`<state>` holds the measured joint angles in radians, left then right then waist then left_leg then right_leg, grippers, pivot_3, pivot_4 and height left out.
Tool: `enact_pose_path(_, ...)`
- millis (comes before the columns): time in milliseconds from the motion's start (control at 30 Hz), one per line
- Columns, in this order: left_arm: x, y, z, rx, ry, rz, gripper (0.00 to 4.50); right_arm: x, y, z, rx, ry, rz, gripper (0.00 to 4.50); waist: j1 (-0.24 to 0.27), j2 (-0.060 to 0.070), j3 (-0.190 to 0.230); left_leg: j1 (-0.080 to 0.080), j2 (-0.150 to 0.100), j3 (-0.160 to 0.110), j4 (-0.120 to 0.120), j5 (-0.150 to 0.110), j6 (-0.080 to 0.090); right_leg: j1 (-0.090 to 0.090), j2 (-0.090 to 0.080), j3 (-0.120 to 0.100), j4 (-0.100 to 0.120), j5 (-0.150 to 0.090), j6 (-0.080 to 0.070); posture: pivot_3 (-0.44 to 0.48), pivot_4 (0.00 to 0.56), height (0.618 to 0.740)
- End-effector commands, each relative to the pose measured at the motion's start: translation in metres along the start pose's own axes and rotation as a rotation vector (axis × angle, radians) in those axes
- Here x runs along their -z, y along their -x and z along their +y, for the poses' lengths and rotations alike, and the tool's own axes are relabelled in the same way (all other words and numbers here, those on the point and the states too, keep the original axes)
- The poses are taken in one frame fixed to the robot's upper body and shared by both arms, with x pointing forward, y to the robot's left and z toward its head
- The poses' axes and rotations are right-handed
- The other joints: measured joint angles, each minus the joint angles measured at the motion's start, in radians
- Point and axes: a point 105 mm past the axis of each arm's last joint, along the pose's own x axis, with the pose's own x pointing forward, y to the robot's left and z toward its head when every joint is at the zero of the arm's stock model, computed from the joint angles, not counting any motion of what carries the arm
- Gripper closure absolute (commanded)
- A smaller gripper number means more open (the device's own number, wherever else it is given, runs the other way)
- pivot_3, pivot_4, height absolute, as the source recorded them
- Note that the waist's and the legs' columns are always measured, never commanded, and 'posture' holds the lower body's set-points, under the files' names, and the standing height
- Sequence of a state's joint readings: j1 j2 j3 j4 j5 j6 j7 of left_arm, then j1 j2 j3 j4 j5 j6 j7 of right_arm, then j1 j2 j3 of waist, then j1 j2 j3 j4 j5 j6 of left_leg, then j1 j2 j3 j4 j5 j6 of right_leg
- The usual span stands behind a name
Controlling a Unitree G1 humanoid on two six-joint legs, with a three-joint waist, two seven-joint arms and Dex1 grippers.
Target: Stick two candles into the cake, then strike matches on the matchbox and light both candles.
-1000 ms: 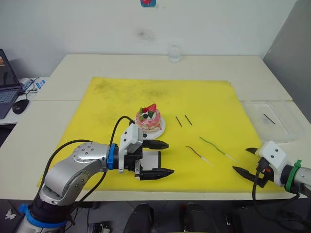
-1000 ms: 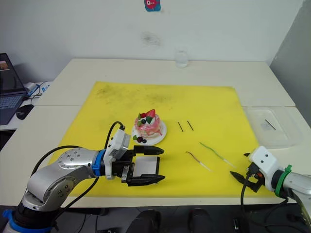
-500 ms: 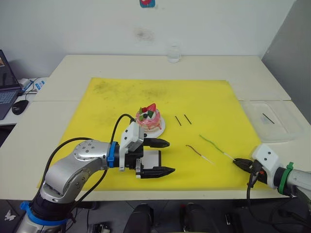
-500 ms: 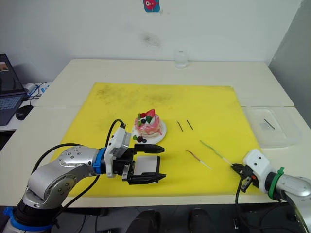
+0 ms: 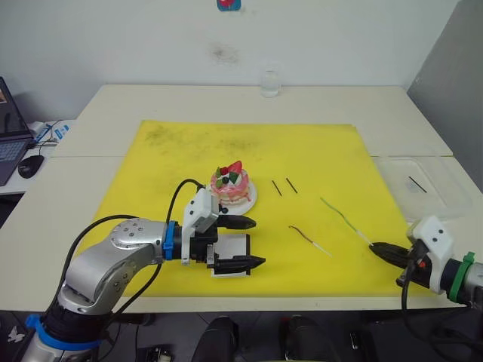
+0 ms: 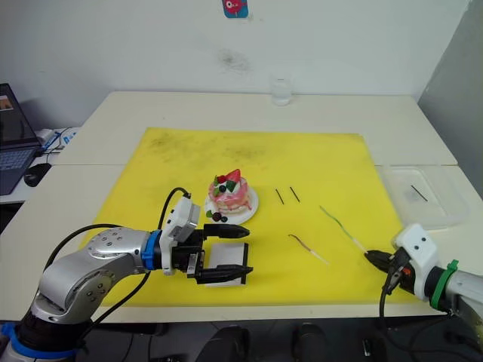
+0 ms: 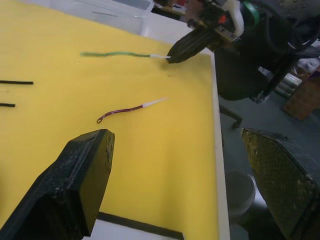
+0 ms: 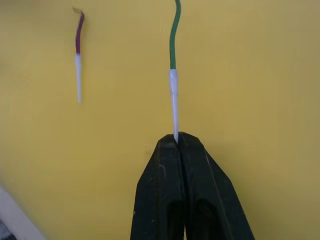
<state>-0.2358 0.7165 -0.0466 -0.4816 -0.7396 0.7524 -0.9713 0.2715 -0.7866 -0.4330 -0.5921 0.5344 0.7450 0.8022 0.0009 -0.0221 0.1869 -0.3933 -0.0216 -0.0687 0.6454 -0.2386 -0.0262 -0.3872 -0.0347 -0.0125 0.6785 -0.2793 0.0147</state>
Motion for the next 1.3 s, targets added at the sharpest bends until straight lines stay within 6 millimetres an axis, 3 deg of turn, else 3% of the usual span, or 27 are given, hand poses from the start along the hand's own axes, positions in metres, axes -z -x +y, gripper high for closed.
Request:
enact_pose_path(33,-0.013,0.007,0.007,-0.037,0.067,-0.071,0.00,-0.033,0.006,0.004,-0.011,-0.013,-0.131,4.48,0.000,0.000,0.000,0.000,0.000,0.000,0.000,0.000,0.000,0.000,0.000,0.000,0.000,0.000,0.000,0.000,0.150,0.740)
enact_pose_path(233,-0.043,0.002,0.012,-0.009,0.221,-0.213,0.00,-0.084,0.002,0.017,-0.098,-0.086,-0.329,4.48,0.000,0.000,0.000,-0.001,0.000,-0.001,0.000,0.000,0.000,0.000,0.000,-0.001,0.000,0.000,0.000,0.000,0.150,0.740)
enact_pose_path(400,-0.080,-0.014,0.009,0.105,0.353,-0.378,0.00,-0.128,-0.008,0.037,-0.245,-0.154,-0.468,4.48,-0.001,-0.001,0.000,-0.002,-0.001,-0.001,0.001,0.000,0.000,0.000,0.000,-0.001,0.000,0.000,0.001,0.000,0.150,0.740)
enact_pose_path(567,-0.103,-0.033,0.002,0.233,0.436,-0.493,0.00,-0.165,-0.017,0.062,-0.432,-0.259,-0.568,4.48,-0.003,-0.001,0.000,-0.002,-0.001,-0.001,0.000,0.000,0.000,-0.001,0.000,0.000,0.000,0.000,0.000,0.000,0.150,0.740)
enact_pose_path(833,-0.129,-0.030,0.005,0.302,0.563,-0.688,0.00,-0.178,-0.017,0.080,-0.571,-0.395,-0.570,4.48,-0.003,-0.001,0.000,-0.004,-0.001,-0.001,0.001,0.000,0.000,-0.002,0.000,0.000,0.000,0.001,-0.001,0.000,0.150,0.740)
enact_pose_path(1133,-0.129,-0.028,0.006,0.328,0.610,-0.686,0.00,-0.178,-0.016,0.090,-0.618,-0.434,-0.541,4.48,-0.003,-0.001,0.000,-0.003,-0.001,0.000,0.001,0.000,0.001,-0.001,0.001,0.000,0.000,0.000,0.000,0.000,0.150,0.740)
enact_pose_path(1300,-0.131,-0.030,0.002,0.350,0.618,-0.693,1.17,-0.176,-0.018,0.093,-0.625,-0.439,-0.528,4.50,-0.003,-0.001,0.000,-0.004,-0.001,-0.001,0.001,0.000,0.001,-0.002,0.001,-0.001,0.000,0.000,0.000,0.000,0.150,0.740)
